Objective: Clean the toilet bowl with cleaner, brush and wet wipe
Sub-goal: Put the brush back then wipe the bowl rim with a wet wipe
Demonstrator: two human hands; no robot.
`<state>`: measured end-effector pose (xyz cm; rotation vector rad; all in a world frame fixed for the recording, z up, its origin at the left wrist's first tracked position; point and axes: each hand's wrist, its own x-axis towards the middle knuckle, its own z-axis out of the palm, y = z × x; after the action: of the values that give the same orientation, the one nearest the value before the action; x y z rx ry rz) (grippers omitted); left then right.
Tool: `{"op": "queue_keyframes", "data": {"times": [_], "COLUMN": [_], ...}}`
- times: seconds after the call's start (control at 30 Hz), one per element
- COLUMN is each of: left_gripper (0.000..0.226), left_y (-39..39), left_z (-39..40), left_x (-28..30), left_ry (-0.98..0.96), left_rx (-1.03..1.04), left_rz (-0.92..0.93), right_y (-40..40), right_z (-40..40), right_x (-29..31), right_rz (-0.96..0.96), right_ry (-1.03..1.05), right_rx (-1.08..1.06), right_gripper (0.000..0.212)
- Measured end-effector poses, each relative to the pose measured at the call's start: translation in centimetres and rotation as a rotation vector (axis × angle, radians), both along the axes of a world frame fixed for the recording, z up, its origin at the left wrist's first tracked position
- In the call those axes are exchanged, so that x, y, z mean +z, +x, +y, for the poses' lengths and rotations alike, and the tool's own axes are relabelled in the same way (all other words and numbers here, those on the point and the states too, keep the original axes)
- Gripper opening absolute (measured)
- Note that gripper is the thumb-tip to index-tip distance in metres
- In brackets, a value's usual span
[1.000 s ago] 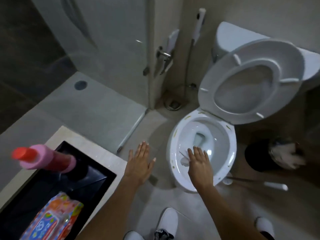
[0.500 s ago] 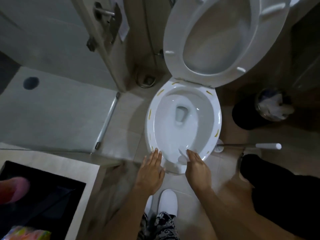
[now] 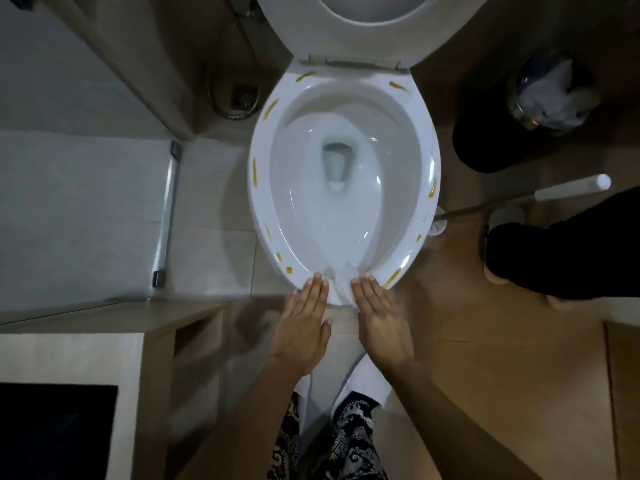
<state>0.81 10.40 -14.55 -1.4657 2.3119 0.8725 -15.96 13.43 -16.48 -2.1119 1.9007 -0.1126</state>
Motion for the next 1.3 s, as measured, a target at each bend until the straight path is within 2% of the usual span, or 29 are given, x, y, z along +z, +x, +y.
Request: {"op": "queue_keyframes", "data": {"times": [0.27, 0.4, 0.7, 0.83, 1.0, 1.3], "left_gripper": [0.064, 0.064, 0.063, 0.061, 0.062, 0.067], "left_y": [0.7, 1.0, 1.0, 0.6, 0.5, 0.4], "left_z": [0.4, 0.4, 0.0, -0.3, -0.2, -0.2], "left_x": [-1.3, -1.8, -2.4, -2.5, -2.7, -2.6], "left_ry": [-0.063, -0.135, -0.106, -0.102, -0.092, -0.137], "left_rx": [-0.002, -0.014, -0.006, -0.004, -0.016, -0.034], "left_rz": [0.038, 0.051, 0.155, 0.133, 0.08, 0.044], "right_y": [0.7, 0.3, -2.1, -1.6, -2.8, -7.1], "right_z": [1.4, 1.3, -0.2, 0.2, 0.4, -2.2], "right_x": [-0.1, 0.0, -0.6, -0.4, -0.2, -0.1], "right_rz": [0.031, 0.035, 0.025, -0.013, -0.01, 0.037], "right_ry": [0.117, 0.137, 0.216, 0.237, 0.249, 0.248], "right_rx": [0.006, 0.089, 0.207, 0.185, 0.3, 0.18], "right_gripper": [0.058, 0.059, 0.061, 0.064, 0.066, 0.063]}}
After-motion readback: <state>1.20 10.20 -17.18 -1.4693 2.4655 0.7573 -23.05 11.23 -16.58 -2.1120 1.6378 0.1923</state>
